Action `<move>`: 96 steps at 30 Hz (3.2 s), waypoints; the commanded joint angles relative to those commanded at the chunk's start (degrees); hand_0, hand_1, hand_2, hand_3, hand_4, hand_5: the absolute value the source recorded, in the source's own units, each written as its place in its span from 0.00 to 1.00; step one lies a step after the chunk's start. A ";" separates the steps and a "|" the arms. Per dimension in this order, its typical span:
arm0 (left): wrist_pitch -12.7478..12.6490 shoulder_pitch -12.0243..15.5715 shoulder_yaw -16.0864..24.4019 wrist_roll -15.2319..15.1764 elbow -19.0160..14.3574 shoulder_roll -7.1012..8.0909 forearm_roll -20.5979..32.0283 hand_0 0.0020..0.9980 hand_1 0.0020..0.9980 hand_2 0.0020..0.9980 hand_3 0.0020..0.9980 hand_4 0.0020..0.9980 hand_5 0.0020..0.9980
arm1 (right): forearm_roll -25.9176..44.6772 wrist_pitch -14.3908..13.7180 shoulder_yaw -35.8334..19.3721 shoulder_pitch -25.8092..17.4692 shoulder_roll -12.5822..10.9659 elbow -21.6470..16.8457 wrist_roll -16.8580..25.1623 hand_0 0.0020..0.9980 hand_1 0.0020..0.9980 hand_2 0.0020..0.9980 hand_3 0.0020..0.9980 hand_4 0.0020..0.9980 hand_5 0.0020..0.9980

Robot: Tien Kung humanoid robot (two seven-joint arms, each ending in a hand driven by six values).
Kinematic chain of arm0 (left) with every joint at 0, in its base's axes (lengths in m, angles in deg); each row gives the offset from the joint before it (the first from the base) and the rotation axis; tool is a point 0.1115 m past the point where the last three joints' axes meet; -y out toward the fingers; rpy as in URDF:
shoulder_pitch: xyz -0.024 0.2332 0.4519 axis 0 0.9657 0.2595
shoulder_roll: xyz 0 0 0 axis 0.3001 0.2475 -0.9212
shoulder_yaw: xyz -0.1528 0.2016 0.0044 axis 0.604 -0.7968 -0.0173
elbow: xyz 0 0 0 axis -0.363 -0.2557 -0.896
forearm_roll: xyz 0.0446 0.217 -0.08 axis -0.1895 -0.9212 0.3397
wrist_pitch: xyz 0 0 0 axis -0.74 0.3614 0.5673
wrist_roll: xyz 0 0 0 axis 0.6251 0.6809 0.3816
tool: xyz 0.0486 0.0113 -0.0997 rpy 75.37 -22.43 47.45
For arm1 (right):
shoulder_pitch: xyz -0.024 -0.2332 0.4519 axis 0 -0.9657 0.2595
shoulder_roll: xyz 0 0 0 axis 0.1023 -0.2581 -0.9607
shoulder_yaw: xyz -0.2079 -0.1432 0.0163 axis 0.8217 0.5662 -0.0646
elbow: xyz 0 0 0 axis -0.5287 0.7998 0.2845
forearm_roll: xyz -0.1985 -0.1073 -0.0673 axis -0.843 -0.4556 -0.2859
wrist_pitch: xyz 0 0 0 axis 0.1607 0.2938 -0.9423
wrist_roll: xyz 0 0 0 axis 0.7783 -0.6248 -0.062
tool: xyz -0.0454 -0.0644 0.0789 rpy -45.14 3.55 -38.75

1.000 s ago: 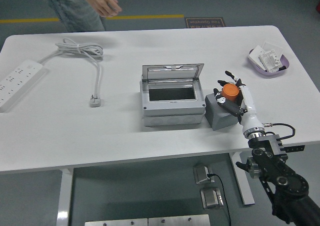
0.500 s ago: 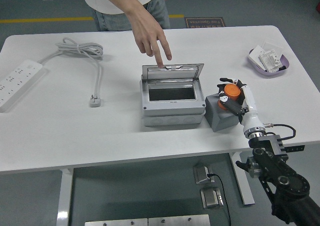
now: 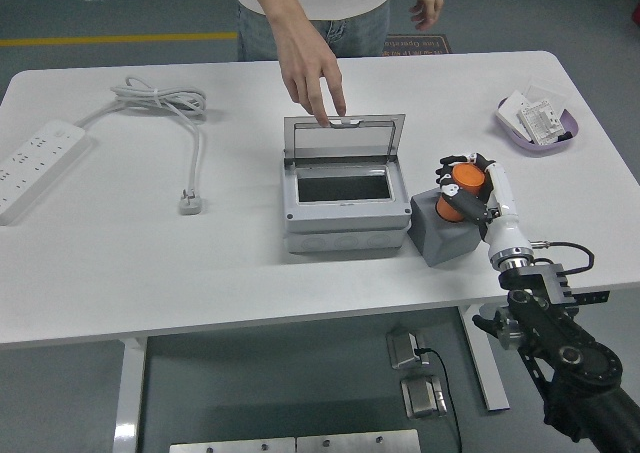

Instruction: Fetch the battery,place it into the box,close the lid of the box

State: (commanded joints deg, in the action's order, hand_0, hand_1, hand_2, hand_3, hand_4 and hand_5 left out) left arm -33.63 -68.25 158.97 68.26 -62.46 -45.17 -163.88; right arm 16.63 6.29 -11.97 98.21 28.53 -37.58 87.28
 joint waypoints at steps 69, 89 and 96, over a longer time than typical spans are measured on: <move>0.05 -0.80 -0.02 0.26 0.00 1.43 -1.02 0.66 0.72 0.67 0.66 0.74 0.25 | -45.16 9.49 24.63 24.75 1.84 6.66 -21.83 0.30 0.33 0.35 0.49 0.97 0.58; 0.14 -1.03 -0.25 0.25 0.00 1.44 -1.12 0.66 0.72 0.67 0.66 0.74 0.25 | -45.04 9.94 26.79 24.47 1.59 8.07 -21.64 0.62 0.42 0.41 0.52 1.00 0.63; 0.20 -1.03 -0.42 0.27 0.00 1.38 -1.14 0.66 0.72 0.67 0.66 0.74 0.25 | -44.77 9.88 26.41 24.56 1.45 7.73 -20.90 0.63 0.42 0.41 0.53 1.00 0.64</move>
State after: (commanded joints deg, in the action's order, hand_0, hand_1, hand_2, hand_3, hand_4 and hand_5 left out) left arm -33.43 -69.28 158.56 68.53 -62.46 -43.79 -165.02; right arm -28.13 16.17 14.45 122.77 29.98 -29.86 66.39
